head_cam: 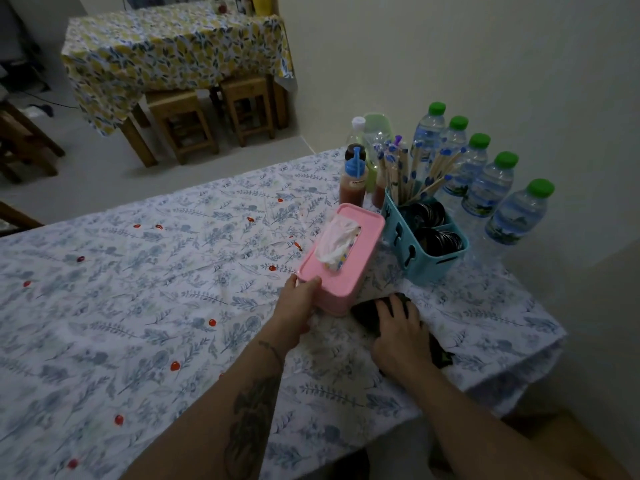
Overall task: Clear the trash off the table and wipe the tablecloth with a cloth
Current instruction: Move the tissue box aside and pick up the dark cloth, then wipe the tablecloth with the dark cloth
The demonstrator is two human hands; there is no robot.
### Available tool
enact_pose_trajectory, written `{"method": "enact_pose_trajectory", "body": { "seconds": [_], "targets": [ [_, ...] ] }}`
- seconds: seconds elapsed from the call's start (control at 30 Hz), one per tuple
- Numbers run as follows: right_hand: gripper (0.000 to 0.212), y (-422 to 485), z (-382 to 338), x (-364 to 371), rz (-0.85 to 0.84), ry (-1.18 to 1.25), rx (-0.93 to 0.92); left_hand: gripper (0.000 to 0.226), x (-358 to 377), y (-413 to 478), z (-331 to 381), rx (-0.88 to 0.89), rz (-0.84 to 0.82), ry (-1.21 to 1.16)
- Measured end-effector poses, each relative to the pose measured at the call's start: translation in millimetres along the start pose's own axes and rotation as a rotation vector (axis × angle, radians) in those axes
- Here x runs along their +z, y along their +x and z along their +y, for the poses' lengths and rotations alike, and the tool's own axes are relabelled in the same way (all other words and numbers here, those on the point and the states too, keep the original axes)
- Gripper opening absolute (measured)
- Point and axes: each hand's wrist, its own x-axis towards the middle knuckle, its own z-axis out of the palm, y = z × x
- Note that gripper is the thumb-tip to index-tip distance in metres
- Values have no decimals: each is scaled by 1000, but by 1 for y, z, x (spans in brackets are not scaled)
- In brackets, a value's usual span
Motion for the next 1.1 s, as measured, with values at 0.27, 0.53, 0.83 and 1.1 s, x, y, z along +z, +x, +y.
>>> {"method": "enact_pose_trajectory", "body": {
  "seconds": [0.27,0.53,0.83,1.1],
  "targets": [
    [73,-49,-64,29,-86,-24,-311,37,-90,-25,-32,203,123,-43],
    [65,-62,-173,81,-56,13,-559,36,-213,-53,-86,395,454,159],
    [61,-71,-143,84,124,115,-43,64,-360,-76,-166,429,830,628],
    [77,-138,-242,127,-17,54,-458,54,-421,-67,-191,164,772,907]
  ]
}}
